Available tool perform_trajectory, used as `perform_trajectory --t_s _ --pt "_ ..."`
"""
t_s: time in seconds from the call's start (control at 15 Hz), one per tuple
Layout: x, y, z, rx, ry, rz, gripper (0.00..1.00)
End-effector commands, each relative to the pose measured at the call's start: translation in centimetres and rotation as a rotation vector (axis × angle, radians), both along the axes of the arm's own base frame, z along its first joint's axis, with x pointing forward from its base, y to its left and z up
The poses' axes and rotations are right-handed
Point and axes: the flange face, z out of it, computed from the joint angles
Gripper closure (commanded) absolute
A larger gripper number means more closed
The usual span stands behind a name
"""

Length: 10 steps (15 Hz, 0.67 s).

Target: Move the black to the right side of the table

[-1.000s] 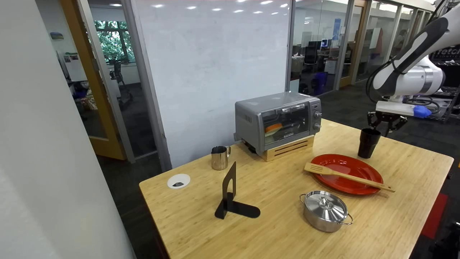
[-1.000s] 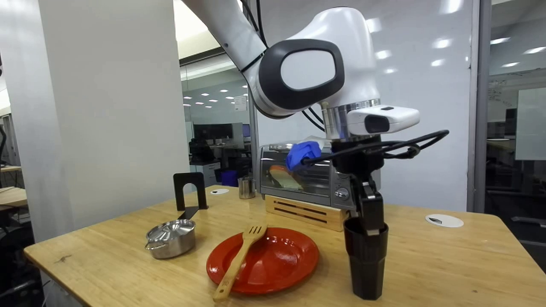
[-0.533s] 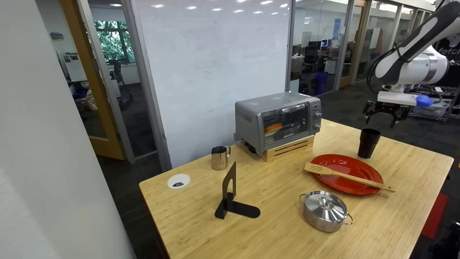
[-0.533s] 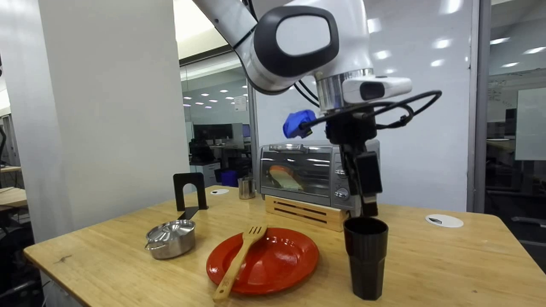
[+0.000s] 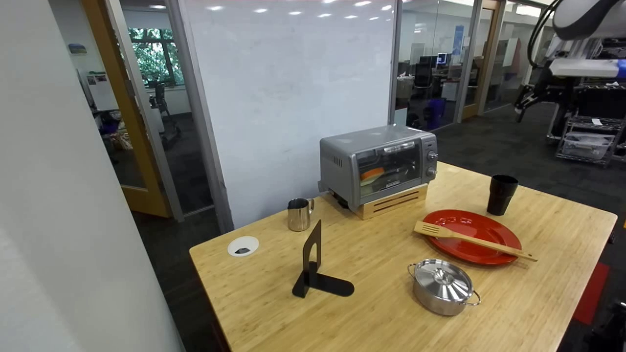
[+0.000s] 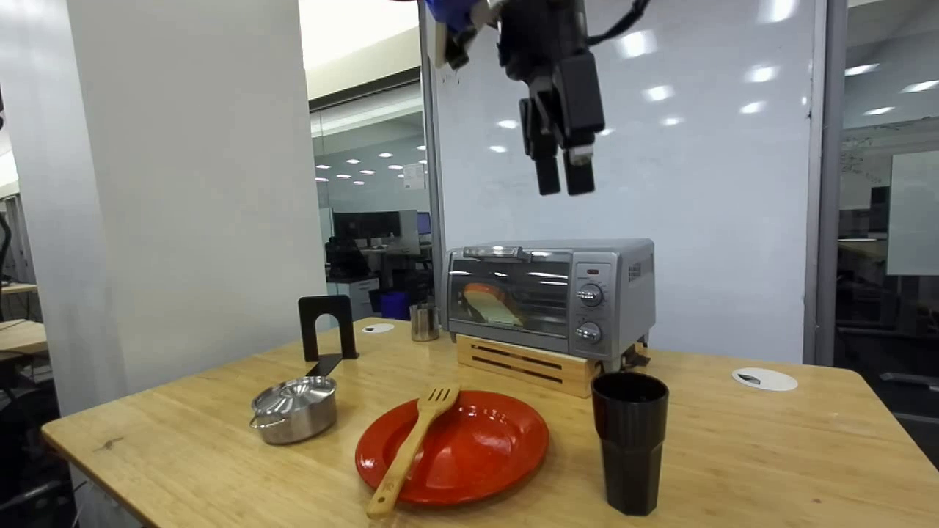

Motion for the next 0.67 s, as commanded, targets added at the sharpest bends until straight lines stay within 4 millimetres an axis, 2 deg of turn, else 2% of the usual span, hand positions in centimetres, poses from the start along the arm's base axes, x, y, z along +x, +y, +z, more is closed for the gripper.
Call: perform_trajectory --t_s 0.0,0.2,0.33,0.53,0.6 --pt "-1.0 5.5 4.8 0.000 0.026 0.193 0.00" --pt "-0.4 10.7 8.1 0.005 0.064 0.347 0.00" --pt "0.1 14.0 9.3 -0.003 0.102 0.445 0.00" --pt "0.5 18.8 9.9 -0.025 0.152 0.571 0.00" --pt "1.1 16.9 10.1 -0.010 0.113 0.498 0.00"
